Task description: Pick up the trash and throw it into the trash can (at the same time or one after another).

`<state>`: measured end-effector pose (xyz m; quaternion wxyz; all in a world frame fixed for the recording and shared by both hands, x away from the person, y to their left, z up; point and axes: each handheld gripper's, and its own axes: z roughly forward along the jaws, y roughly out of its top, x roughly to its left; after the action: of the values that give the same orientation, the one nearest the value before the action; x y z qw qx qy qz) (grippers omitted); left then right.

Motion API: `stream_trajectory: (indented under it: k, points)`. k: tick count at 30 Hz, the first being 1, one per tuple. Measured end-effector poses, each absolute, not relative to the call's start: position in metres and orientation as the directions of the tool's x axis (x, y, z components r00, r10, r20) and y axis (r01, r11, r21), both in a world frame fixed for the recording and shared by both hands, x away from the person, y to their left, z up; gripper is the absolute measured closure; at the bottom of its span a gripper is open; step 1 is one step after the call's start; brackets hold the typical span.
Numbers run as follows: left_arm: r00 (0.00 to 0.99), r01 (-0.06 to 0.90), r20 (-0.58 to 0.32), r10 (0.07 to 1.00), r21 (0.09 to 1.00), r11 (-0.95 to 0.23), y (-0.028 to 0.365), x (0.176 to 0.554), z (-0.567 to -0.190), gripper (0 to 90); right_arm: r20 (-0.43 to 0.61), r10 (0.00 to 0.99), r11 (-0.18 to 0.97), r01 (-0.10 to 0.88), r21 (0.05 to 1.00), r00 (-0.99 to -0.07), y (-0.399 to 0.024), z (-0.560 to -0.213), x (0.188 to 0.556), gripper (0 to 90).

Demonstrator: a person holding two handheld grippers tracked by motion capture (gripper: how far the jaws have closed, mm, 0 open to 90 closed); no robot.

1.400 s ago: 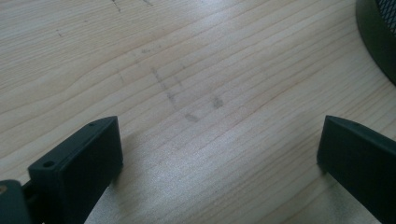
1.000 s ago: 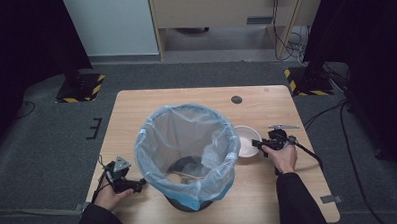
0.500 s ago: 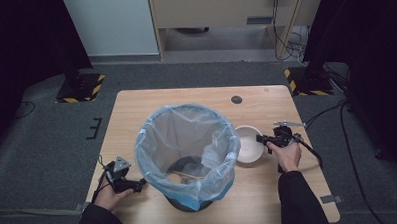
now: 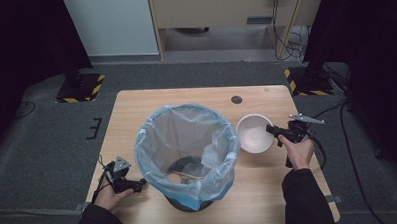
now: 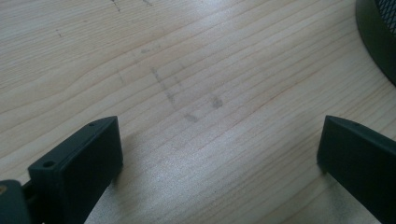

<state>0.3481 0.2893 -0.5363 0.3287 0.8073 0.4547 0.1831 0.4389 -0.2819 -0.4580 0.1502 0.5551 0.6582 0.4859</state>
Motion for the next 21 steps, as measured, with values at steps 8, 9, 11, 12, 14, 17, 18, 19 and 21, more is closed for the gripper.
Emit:
stream_trajectory:
  k: [8, 9, 11, 12, 14, 17, 18, 19, 21]
  points:
    - [0.520, 0.614, -0.003, 0.854, 0.697, -0.370, 0.289, 0.348, -0.536, 0.0, 0.359, 0.874, -0.140, 0.536, 0.832, -0.328, -0.294, -0.442, 0.434, 83.7]
    - [0.520, 0.614, -0.003, 0.854, 0.697, -0.370, 0.289, 0.348, -0.536, 0.0, 0.361, 0.873, -0.146, 0.531, 0.835, -0.327, -0.296, -0.440, 0.433, 83.8]
    - [0.519, 0.614, -0.003, 0.854, 0.697, -0.370, 0.289, 0.348, -0.536, 0.0, 0.359, 0.875, -0.155, 0.514, 0.844, -0.326, -0.298, -0.435, 0.431, 83.7]
    - [0.520, 0.614, -0.003, 0.854, 0.697, -0.370, 0.289, 0.348, -0.536, 0.0, 0.360, 0.874, -0.160, 0.508, 0.847, -0.326, -0.299, -0.433, 0.430, 83.8]
    - [0.519, 0.614, -0.004, 0.855, 0.697, -0.370, 0.289, 0.348, -0.536, 0.0, 0.365, 0.872, -0.171, 0.495, 0.852, -0.327, -0.301, -0.429, 0.429, 83.8]
    - [0.519, 0.614, -0.004, 0.854, 0.697, -0.370, 0.289, 0.348, -0.536, 0.0, 0.371, 0.868, -0.189, 0.473, 0.861, -0.330, -0.303, -0.422, 0.427, 83.8]
    - [0.519, 0.614, -0.004, 0.855, 0.698, -0.370, 0.289, 0.348, -0.536, 0.0, 0.367, 0.868, -0.189, 0.461, 0.867, -0.334, -0.304, -0.419, 0.426, 83.8]
    - [0.519, 0.614, -0.004, 0.855, 0.697, -0.370, 0.289, 0.348, -0.536, 0.0, 0.369, 0.866, -0.193, 0.456, 0.869, -0.337, -0.304, -0.417, 0.425, 83.8]
    - [0.519, 0.614, -0.004, 0.855, 0.698, -0.370, 0.289, 0.348, -0.536, 0.0, 0.372, 0.863, -0.203, 0.438, 0.876, -0.343, -0.303, -0.411, 0.423, 83.8]
